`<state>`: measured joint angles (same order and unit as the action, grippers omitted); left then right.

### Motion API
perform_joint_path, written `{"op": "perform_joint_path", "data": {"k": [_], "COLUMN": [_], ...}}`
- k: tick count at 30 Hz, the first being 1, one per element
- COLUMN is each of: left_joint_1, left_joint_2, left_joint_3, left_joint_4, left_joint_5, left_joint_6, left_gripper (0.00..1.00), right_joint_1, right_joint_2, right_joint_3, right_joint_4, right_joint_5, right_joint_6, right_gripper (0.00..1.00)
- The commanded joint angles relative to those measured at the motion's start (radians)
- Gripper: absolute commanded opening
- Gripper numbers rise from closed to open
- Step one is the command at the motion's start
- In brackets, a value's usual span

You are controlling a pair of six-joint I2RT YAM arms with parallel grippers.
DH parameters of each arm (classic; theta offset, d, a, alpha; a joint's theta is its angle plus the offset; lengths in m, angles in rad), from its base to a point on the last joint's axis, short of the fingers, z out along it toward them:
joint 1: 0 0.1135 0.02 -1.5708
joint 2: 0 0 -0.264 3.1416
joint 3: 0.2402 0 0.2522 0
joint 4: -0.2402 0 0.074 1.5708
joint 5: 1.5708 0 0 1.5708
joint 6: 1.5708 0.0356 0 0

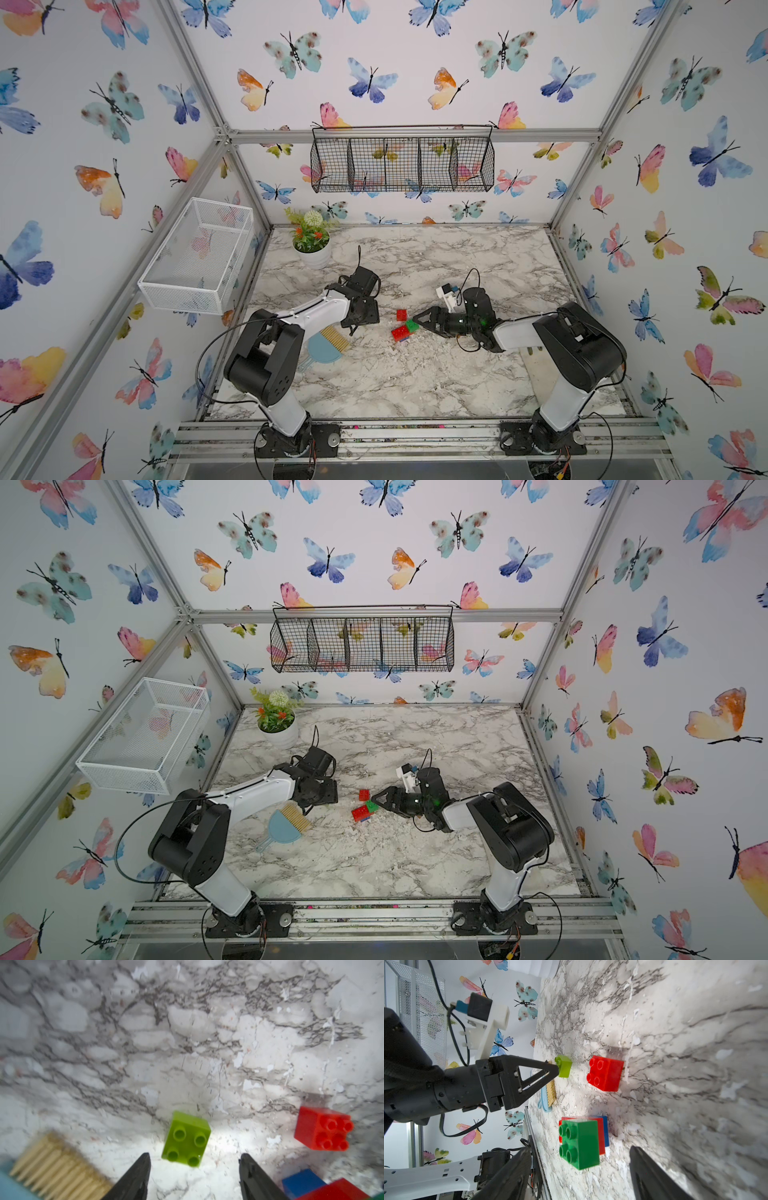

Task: Assemble the letter v with lego
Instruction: Pick up the lego brick from the center of the board.

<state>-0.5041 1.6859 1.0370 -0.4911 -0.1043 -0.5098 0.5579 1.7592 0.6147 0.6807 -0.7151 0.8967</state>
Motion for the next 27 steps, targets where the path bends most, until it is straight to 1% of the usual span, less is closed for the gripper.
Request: {"op": "perform_joint_path", "data": {"k": [1,3,6,8,11,15,18,20,23,27], "left_joint_1": [0.002,0.002,0.001,0.001,0.002,0.002,-0.002,-0.008,-0.033,-0.118], "left_joint_2": [0.046,0.061,0.076,0.083,0.086,0.083,0.067,0.038,-0.021,-0.098], "left_joint_3": [0.021,0.028,0.025,0.021,0.015,0.011,0.021,0.042,0.066,0.055], "left_joint_4": [-0.042,-0.036,-0.010,0.003,0.015,0.024,-0.011,-0.074,-0.161,-0.189], "left_joint_5": [-0.070,-0.069,-0.051,-0.043,-0.036,-0.017,-0.004,-0.004,0.025,0.038], "left_joint_6": [0.144,0.157,0.157,0.148,0.125,0.100,0.059,-0.005,-0.145,-0.323], "left_gripper": [0.64,0.59,0.56,0.47,0.38,0.32,0.28,0.25,0.26,0.25], "right_joint_1": [0.004,0.004,0.005,0.005,0.007,0.010,0.011,0.012,0.015,0.024], "right_joint_2": [-0.024,-0.029,-0.033,-0.028,-0.018,-0.007,-0.005,-0.003,0.007,0.024], "right_joint_3": [-0.002,-0.011,-0.018,-0.021,-0.021,-0.016,-0.015,-0.015,-0.010,-0.005], "right_joint_4": [-0.004,0.005,0.017,0.039,0.061,0.073,0.082,0.084,0.094,0.100], "right_joint_5": [0.002,0.005,0.002,-0.004,-0.012,-0.016,-0.020,-0.020,-0.028,-0.034], "right_joint_6": [-0.015,-0.015,-0.011,-0.001,0.010,0.008,0.007,0.005,0.010,0.021], "right_gripper": [0.78,0.78,0.78,0.78,0.77,0.76,0.76,0.76,0.76,0.76]}}
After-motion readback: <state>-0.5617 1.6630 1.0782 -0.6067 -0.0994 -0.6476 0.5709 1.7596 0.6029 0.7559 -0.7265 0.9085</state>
